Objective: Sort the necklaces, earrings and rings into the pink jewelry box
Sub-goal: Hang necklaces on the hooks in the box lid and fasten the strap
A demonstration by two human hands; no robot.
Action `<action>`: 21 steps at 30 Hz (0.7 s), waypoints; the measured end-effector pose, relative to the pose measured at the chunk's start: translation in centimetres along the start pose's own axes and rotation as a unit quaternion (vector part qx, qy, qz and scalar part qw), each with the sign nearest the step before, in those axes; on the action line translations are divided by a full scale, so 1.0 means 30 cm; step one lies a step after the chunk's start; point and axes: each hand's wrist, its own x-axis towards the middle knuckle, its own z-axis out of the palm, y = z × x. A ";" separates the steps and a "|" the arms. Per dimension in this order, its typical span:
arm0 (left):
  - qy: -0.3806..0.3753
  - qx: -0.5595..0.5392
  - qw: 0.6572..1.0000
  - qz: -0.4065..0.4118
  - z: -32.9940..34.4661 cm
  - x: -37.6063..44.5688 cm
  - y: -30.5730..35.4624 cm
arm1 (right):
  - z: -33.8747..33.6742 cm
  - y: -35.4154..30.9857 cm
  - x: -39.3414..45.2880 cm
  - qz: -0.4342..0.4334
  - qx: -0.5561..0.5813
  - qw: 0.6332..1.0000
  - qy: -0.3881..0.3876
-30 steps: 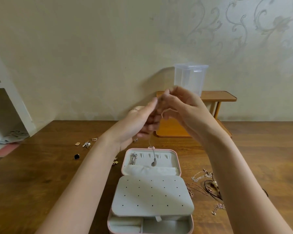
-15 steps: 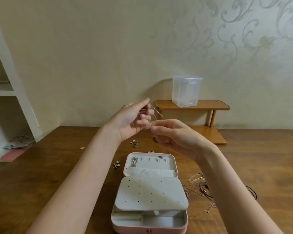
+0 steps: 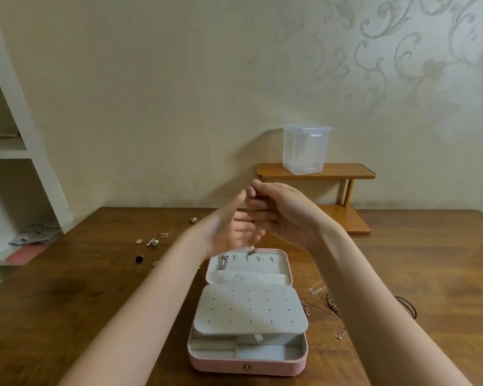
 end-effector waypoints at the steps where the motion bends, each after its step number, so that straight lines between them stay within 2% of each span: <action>1: -0.056 -0.030 0.998 -0.016 0.001 -0.016 -0.028 | 0.005 0.000 0.008 -0.015 0.009 1.000 0.023; 3: -0.150 -0.051 0.987 -0.026 0.006 -0.052 -0.072 | 0.013 0.006 0.023 -0.049 0.024 0.997 0.055; 4: -0.162 -0.057 0.985 -0.025 0.005 -0.062 -0.086 | 0.013 0.011 0.026 -0.065 0.014 0.995 0.076; 7: -0.116 -0.071 0.991 0.007 -0.012 -0.087 -0.092 | -0.017 0.013 0.008 -0.083 -0.037 0.981 0.171; 10: -0.117 0.003 0.993 0.030 -0.058 -0.117 -0.072 | -0.072 0.014 -0.018 -0.034 -0.073 0.969 0.233; 11: -0.106 0.052 0.993 0.031 -0.068 -0.124 -0.064 | -0.086 0.017 -0.022 -0.004 -0.138 0.955 0.262; 13: -0.044 0.183 0.981 0.046 -0.073 -0.133 -0.043 | -0.115 0.029 -0.028 0.071 -0.318 0.902 0.285; 16: 0.013 0.387 0.917 0.094 -0.056 -0.139 0.006 | -0.135 0.037 -0.040 0.191 -0.497 0.823 0.196; 18: -0.006 0.469 0.877 0.107 -0.027 -0.138 0.040 | -0.136 0.041 -0.030 0.152 -0.568 0.783 0.203; 19: -0.019 0.499 0.860 0.107 -0.015 -0.134 0.054 | -0.128 0.041 -0.022 0.098 -0.564 0.789 0.221; 20: -0.030 0.519 0.847 0.105 -0.005 -0.130 0.067 | -0.109 0.039 -0.015 0.054 -0.513 0.828 0.218; 21: -0.038 0.531 0.840 0.106 0.001 -0.125 0.079 | -0.081 0.037 -0.011 0.034 -0.422 0.888 0.179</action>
